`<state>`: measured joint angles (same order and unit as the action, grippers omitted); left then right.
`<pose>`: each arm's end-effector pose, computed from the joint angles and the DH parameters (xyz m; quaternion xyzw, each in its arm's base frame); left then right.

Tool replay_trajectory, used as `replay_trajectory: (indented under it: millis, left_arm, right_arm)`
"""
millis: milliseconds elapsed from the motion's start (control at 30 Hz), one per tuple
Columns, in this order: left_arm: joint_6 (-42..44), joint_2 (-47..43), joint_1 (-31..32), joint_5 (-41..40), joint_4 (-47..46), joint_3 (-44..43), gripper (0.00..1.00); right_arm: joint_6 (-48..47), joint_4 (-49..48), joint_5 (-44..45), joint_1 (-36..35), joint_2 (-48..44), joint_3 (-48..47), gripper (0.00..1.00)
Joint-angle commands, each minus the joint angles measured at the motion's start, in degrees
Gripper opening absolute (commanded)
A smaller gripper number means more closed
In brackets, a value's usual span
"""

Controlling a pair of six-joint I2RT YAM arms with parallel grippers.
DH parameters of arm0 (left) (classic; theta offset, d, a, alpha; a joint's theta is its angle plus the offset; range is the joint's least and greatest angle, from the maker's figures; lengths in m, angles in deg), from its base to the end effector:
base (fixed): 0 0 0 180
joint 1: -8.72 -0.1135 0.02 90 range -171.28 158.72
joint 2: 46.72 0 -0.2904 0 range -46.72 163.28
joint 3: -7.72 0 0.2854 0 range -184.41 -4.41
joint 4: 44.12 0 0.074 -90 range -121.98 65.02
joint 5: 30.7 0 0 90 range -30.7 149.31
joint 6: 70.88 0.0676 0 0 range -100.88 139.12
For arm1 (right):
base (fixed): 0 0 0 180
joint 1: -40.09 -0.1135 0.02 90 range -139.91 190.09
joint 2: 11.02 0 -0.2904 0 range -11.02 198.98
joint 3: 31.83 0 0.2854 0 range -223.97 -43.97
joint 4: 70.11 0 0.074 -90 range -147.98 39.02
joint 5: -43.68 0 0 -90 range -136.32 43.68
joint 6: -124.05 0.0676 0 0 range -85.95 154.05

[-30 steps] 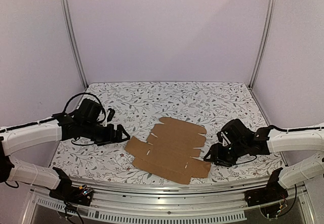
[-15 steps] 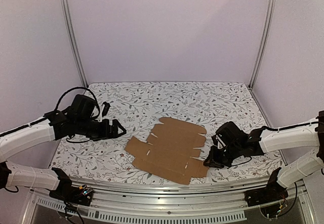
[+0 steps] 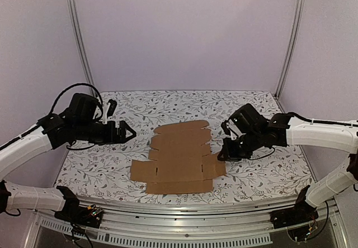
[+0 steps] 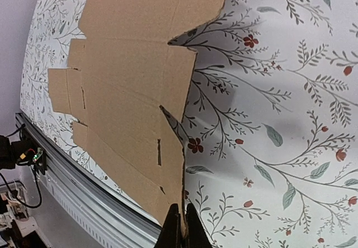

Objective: Fold the paper box

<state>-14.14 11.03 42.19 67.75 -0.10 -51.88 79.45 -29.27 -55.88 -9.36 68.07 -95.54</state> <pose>0.2070 -0.1487 0.2737 0.0315 0.9116 -0.2786 0.3006 0.1985 0.2493 0.2060 -0.0579 0.9521 0.2671 0.1372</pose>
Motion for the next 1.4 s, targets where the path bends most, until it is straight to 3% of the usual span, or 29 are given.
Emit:
replay_trajectory:
  millis: [0, 233, 733, 1100, 1367]
  left_arm:
    - [2.0, -0.2, -0.7, -0.2, 2.8, -2.3, 0.97]
    - [1.9, -0.4, -0.5, 0.5, 3.2, -2.5, 0.97]
    - [1.4, -2.7, -0.3, 1.1, 4.6, -1.2, 0.97]
    - [0.9, -1.6, -0.3, 1.7, 4.5, -1.4, 0.97]
    - [0.6, -1.2, -0.2, 1.9, 4.5, -1.7, 0.97]
  right_arm:
    - [-15.3, 14.6, 6.1, 0.4, 4.4, -11.5, 0.0]
    - [-31.4, 25.3, 12.3, 2.9, 15.6, -26.7, 0.0]
    - [-49.9, 39.4, 33.6, 5.0, 40.1, -52.6, 0.0]
    - [-64.4, 37.5, 35.5, 1.2, 45.5, -56.6, 0.0]
    - [-67.1, 34.9, 40.1, -0.3, 46.1, -57.3, 0.04]
